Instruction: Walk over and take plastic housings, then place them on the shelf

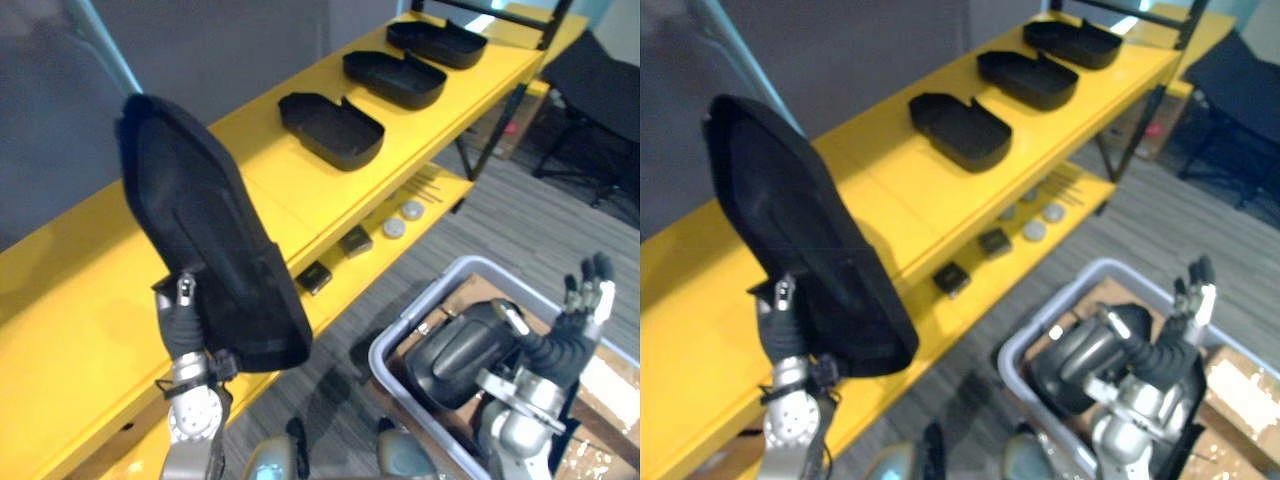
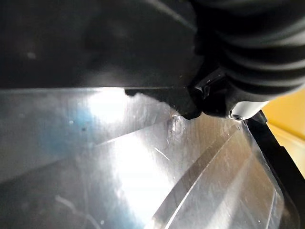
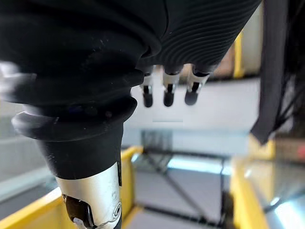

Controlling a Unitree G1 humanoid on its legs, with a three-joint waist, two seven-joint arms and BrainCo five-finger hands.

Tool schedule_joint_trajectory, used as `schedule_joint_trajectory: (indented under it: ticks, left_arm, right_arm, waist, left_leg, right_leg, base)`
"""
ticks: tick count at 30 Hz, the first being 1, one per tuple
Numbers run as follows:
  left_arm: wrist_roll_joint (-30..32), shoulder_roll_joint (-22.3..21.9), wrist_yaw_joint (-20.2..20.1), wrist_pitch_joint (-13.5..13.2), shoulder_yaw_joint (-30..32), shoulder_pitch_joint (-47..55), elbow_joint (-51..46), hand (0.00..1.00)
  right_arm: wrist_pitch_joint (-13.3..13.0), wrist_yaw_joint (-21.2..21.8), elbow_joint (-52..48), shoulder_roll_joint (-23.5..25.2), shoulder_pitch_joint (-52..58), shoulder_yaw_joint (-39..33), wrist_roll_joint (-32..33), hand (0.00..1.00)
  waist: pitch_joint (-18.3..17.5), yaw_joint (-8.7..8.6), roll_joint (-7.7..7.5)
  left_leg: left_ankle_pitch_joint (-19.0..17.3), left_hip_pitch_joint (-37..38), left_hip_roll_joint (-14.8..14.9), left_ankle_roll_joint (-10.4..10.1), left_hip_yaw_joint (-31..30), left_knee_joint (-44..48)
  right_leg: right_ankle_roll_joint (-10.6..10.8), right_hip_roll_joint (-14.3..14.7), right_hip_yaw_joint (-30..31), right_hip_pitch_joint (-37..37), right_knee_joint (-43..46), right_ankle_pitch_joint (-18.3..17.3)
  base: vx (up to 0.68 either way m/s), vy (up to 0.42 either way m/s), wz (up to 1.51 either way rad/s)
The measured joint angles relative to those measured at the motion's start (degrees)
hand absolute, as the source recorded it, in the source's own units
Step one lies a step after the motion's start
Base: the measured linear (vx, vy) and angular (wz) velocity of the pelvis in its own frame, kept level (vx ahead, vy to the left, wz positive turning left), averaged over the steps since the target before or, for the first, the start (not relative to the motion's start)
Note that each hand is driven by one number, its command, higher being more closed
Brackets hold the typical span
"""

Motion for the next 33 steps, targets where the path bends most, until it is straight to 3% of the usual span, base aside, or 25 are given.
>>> schedule_joint_trajectory:
  ticks: [2, 7, 13, 15, 17, 23, 28, 33]
  left_arm:
    - [1.50, 0.08, 0.80, 2.45, 0.86, 0.78, -1.90, 1.00]
    - [2.61, -0.16, 2.20, 5.68, 1.49, 0.89, -3.69, 1.00]
    - [1.94, -0.02, 0.47, 13.10, 5.86, -1.20, -5.92, 1.00]
    - [-0.02, 0.32, 0.38, 16.65, 8.06, -4.23, -5.90, 1.00]
    - [-2.07, 2.52, 2.41, 21.65, 9.86, -9.07, -4.87, 1.00]
    - [-7.91, 11.92, 8.89, 31.95, 18.96, -21.58, 6.00, 1.00]
    - [-11.81, 17.81, 11.22, 37.51, 24.04, -26.43, 11.88, 1.00]
    - [-15.33, 19.96, 11.15, 43.39, 24.89, -26.88, 17.60, 1.00]
  right_arm:
    - [0.01, 0.20, 0.15, 1.94, 0.96, 0.57, 0.32, 0.00]
    - [0.75, -0.22, 0.52, 2.15, 1.20, 0.44, -1.86, 0.00]
    - [3.67, -1.37, 1.88, 2.03, 1.18, -0.18, -4.16, 0.00]
    - [4.80, -1.41, 3.07, 1.71, 0.64, -0.32, -4.24, 0.00]
    - [6.40, -1.74, 4.99, 1.70, 0.52, -0.82, -4.19, 0.00]
    - [12.47, -3.85, 12.45, 1.30, 2.43, -7.63, -2.78, 0.00]
    - [15.77, -3.65, 15.24, 1.27, 8.28, -9.06, -1.77, 0.00]
    - [16.46, -3.03, 16.05, 0.98, 9.36, -7.77, -1.78, 0.00]
  waist:
    - [-0.09, 0.00, -0.13]
    - [-0.42, 0.23, 0.01]
    - [-1.46, -0.24, 1.48]
    - [-1.58, -0.21, 1.61]
    - [-2.45, -0.76, 1.58]
    - [-4.22, -3.80, 1.76]
    - [-4.66, -4.87, 2.10]
    - [-6.05, -4.90, 3.29]
  left_leg:
    - [-0.12, 0.81, -0.13, 0.16, 0.38, -0.34]
    - [0.08, 0.72, -0.41, 0.41, -0.14, -1.58]
    - [1.59, 0.92, 0.01, -0.07, -0.21, -3.47]
    - [2.07, 1.48, 0.32, -0.20, 0.52, -4.19]
    - [2.53, 2.46, 0.72, -0.48, 1.50, -5.64]
    - [3.49, 5.32, 1.57, -1.01, 4.11, -8.95]
    - [3.80, 6.88, 2.49, -1.50, 5.31, -10.21]
    - [4.11, 7.77, 3.02, -1.95, 6.06, -11.22]
  right_leg:
    - [-0.04, -0.54, -3.24, 1.53, -2.26, 1.79]
    - [-0.20, -1.04, -6.16, 1.96, -3.71, 1.89]
    - [-0.98, -0.48, -7.12, 1.74, -5.20, 2.74]
    - [-1.21, -0.16, -6.49, 1.53, -5.20, 3.02]
    - [-1.46, 0.26, -5.52, 1.47, -5.51, 3.28]
    - [-1.72, 1.27, -3.29, 1.63, -5.92, 3.75]
    - [-1.92, 1.92, -2.59, 2.12, -5.93, 3.74]
    - [-2.16, 2.38, -2.59, 2.34, -5.91, 3.68]
  base:
    - [0.04, 0.044, -0.10]
    - [-0.02, -0.016, 0.06]
    - [-0.01, -0.025, 0.02]
    - [0.01, -0.029, -0.18]
    - [0.01, -0.030, -0.23]
    - [0.02, -0.023, -0.25]
    - [0.01, -0.024, -0.13]
    - [0.00, -0.028, -0.04]
